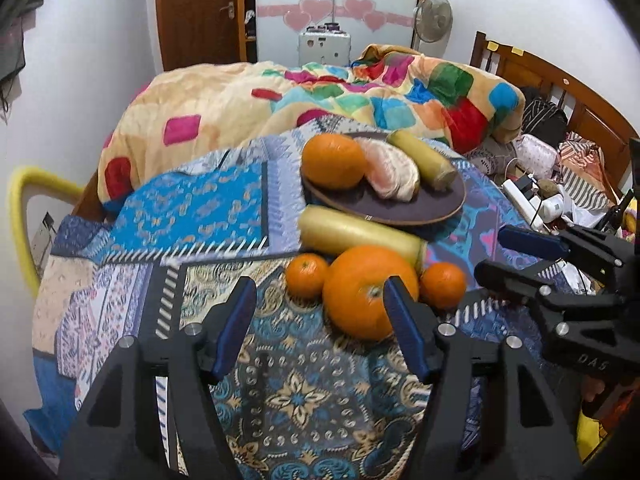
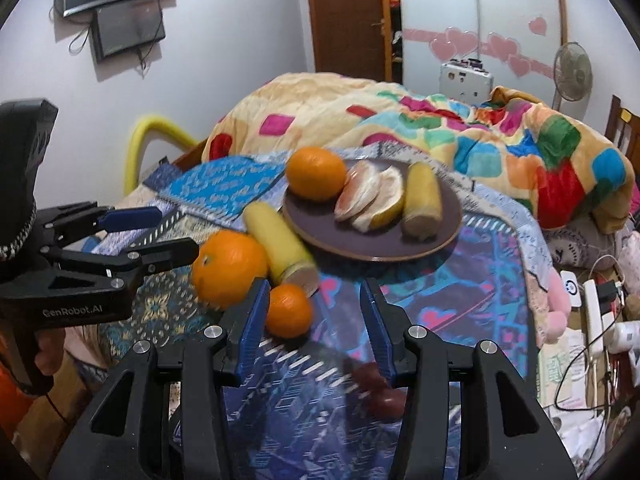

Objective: Organize fruits
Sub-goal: 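Open and withdraw both grippers from the plate, then grasp and lift a small orange with the right gripper while the left gripper lifts the large orange, then set the small orange on the plate with the right gripper while the left gripper sets the large orange there, then grasp the yellow cylindrical fruit with the right gripper while the left gripper grasps the small tangerine, then carry the yellow fruit onto the plate with the right gripper while the left gripper places the tangerine there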

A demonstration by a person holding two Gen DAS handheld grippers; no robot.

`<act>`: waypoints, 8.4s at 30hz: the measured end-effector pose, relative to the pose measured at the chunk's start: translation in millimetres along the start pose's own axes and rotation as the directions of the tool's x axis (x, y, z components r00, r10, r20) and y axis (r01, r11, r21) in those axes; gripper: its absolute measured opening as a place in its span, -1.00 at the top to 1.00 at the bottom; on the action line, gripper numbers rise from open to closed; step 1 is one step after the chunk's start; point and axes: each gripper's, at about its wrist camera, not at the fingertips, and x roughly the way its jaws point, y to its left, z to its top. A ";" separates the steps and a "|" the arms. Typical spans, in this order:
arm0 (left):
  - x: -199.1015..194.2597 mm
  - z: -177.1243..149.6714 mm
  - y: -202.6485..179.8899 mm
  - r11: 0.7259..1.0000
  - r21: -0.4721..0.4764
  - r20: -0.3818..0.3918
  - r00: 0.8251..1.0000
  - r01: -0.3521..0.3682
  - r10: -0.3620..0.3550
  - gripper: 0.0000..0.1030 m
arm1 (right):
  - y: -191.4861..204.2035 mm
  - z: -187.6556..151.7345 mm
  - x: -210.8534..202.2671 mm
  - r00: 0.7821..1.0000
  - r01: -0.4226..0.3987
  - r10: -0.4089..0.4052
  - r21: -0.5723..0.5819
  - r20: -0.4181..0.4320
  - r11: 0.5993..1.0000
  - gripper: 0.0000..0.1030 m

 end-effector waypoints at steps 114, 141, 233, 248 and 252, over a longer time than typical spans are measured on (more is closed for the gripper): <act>67.3 65.0 -45.6 0.994 0.096 0.008 0.999 0.048 -0.049 -0.38 | -60.9 37.3 36.9 1.000 0.011 -0.011 0.000 -0.017 1.000 0.30; 58.4 9.6 28.9 1.000 -0.002 -0.075 0.997 -0.005 0.005 -0.49 | -1.6 28.0 42.7 0.996 -0.069 0.063 -0.086 -0.061 0.994 0.13; -2.8 52.4 -8.7 0.995 0.027 0.121 0.987 0.099 -0.102 0.35 | -20.9 51.3 -24.4 0.998 0.024 -0.022 -0.029 0.065 0.999 0.33; 41.7 101.6 -31.5 0.991 0.083 0.132 0.984 0.108 -0.118 0.35 | -53.8 80.0 1.7 0.997 0.036 -0.036 0.001 0.066 0.999 0.33; 58.3 107.6 -35.4 0.991 0.083 0.113 0.987 0.107 -0.116 0.35 | -62.7 87.6 14.4 0.998 0.029 -0.031 0.024 0.062 0.999 0.33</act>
